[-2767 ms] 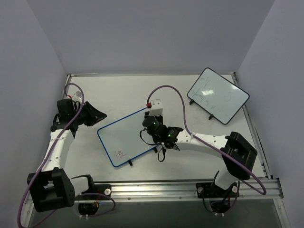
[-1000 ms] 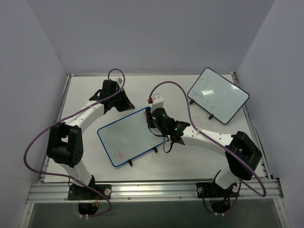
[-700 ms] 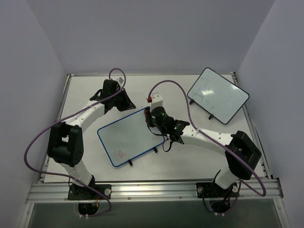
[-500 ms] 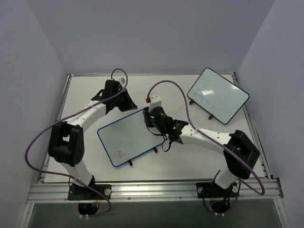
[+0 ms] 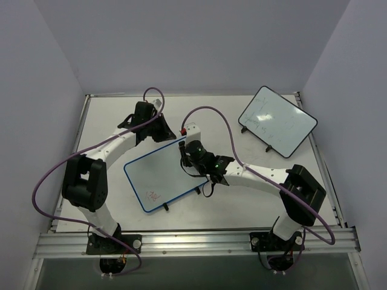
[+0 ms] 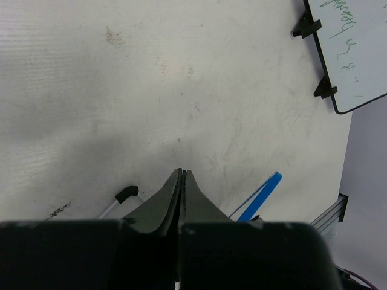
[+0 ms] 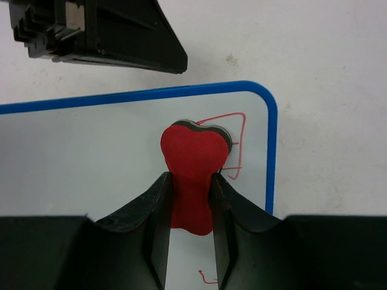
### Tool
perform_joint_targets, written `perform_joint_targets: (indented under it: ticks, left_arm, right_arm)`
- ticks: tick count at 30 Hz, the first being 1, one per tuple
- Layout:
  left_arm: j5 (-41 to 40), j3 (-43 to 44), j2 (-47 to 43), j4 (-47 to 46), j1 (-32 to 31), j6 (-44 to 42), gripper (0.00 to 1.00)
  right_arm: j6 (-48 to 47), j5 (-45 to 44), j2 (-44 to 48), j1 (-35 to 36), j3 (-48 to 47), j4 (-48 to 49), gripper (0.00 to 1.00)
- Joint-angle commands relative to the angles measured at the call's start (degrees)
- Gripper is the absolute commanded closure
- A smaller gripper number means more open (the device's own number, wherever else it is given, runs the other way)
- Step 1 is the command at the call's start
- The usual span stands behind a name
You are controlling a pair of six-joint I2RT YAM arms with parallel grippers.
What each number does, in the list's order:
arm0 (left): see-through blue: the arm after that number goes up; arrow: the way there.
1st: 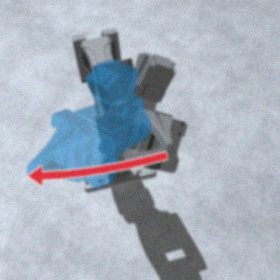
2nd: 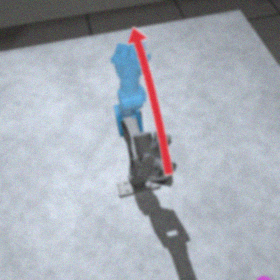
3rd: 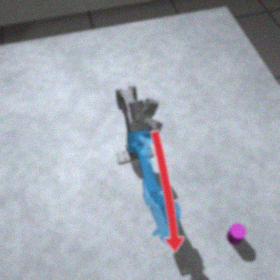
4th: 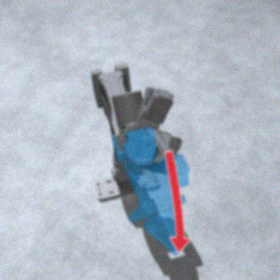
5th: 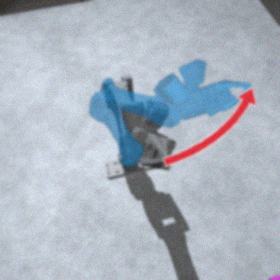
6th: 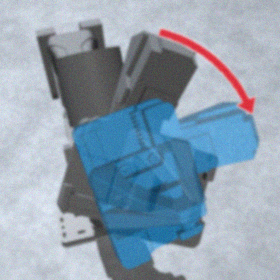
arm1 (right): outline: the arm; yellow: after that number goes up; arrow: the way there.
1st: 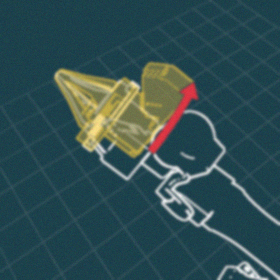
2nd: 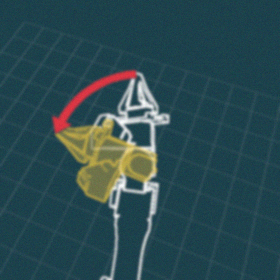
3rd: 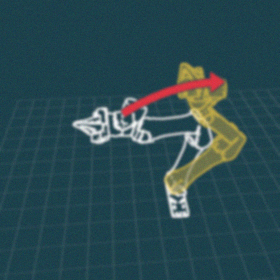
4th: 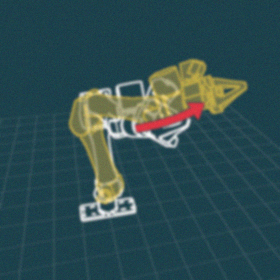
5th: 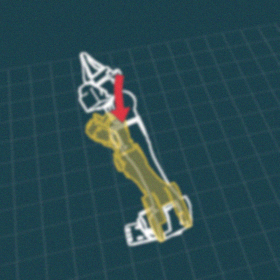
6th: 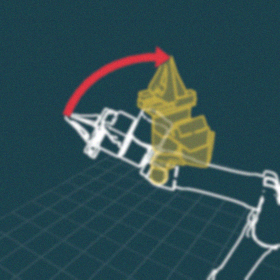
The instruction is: Erase the whiteboard
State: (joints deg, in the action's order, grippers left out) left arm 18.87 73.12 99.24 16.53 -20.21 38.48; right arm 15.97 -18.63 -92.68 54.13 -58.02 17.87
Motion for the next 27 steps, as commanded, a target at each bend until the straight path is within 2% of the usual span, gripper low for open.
perform_joint_targets:
  ticks: [1,16,27]
  left_arm:
    - [0.6,2.5,0.2,-1.7,-0.3,-0.8,0.98]
    - [0.6,2.3,-0.2,-1.6,-0.4,-1.0,0.98]
    - [0.6,2.3,-0.2,-1.9,-0.9,-1.1,0.98]
  right_arm:
    - [1.0,-4.8,0.2,-1.4,-3.5,-3.0,1.0]
    - [1.5,-4.4,0.4,-3.9,-4.5,-5.7,1.0]
    - [2.8,-3.3,-1.8,1.9,-4.5,-3.9,1.0]
